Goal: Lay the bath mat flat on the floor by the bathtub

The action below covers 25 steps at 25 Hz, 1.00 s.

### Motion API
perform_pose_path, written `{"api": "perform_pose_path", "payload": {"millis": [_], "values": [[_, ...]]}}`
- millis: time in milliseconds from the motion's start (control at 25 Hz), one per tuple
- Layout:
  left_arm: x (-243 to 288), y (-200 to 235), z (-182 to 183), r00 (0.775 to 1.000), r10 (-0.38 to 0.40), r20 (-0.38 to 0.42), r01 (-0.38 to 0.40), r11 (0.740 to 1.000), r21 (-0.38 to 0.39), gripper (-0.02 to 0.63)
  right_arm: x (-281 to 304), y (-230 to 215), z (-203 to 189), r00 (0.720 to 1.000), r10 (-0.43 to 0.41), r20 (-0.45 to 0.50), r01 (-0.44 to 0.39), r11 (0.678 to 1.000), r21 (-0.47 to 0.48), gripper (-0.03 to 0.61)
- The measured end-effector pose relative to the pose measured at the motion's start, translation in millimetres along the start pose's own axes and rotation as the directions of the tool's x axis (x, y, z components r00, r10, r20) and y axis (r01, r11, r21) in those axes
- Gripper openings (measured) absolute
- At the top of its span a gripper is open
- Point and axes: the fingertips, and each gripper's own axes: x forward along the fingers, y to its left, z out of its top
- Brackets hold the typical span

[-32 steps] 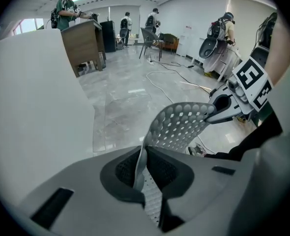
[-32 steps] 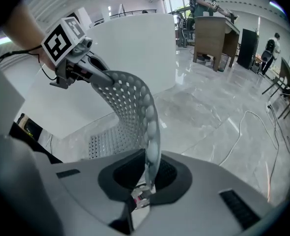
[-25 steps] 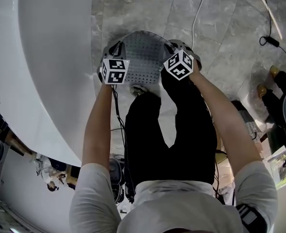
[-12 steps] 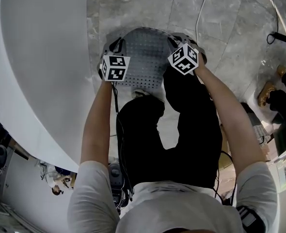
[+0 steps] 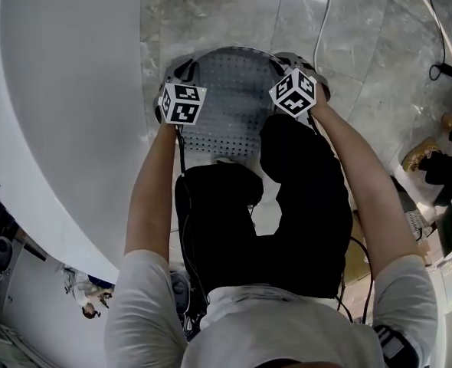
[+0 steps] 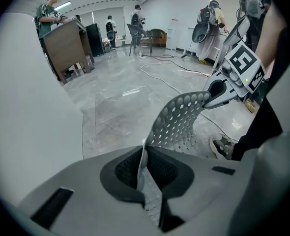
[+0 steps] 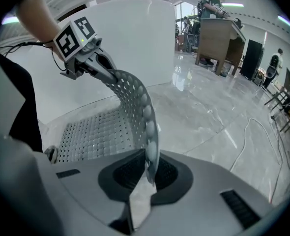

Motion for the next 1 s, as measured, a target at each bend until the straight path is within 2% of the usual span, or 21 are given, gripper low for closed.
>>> {"api": "perform_pose_path", "payload": {"millis": [160,280,360,560,800,1000], "values": [[21.1,12.3,4.8,1.0,0.017,0.021,-0.017,1.0,0.024,0.029,13.0,-5.9,0.2,1.0,-0.005,0.022,0.005,1.0,-0.015,0.023],[38.9,17.8,10.4,0.997,0.048,0.055,-0.047,0.999,-0.017,0.028,27.3,-9.1,-6.0,0.997,-0.033,0.069,0.032,0.999,0.005,0.023],[48.4,17.9,13.2,0.993,0.074,0.09,-0.072,0.997,-0.028,0.029,36.1,-13.5,-8.8,0.989,-0.084,0.123,0.084,0.996,0.009,0.023],[62.6,14.9,6.6,0.976,0.094,0.196,-0.103,0.994,0.036,0.029,45.4,-23.5,-16.2,0.946,-0.218,0.238,0.188,0.972,0.144,0.023],[71.9,21.1,-1.2,0.96,0.064,0.274,-0.07,0.997,0.011,0.029,54.6,-21.0,-20.7,0.894,-0.322,0.313,0.212,0.917,0.339,0.025],[74.3,30.1,11.7,0.947,0.074,0.312,-0.119,0.985,0.128,0.029,50.5,-22.2,-12.8,0.86,-0.407,0.309,0.284,0.883,0.373,0.025]]}}
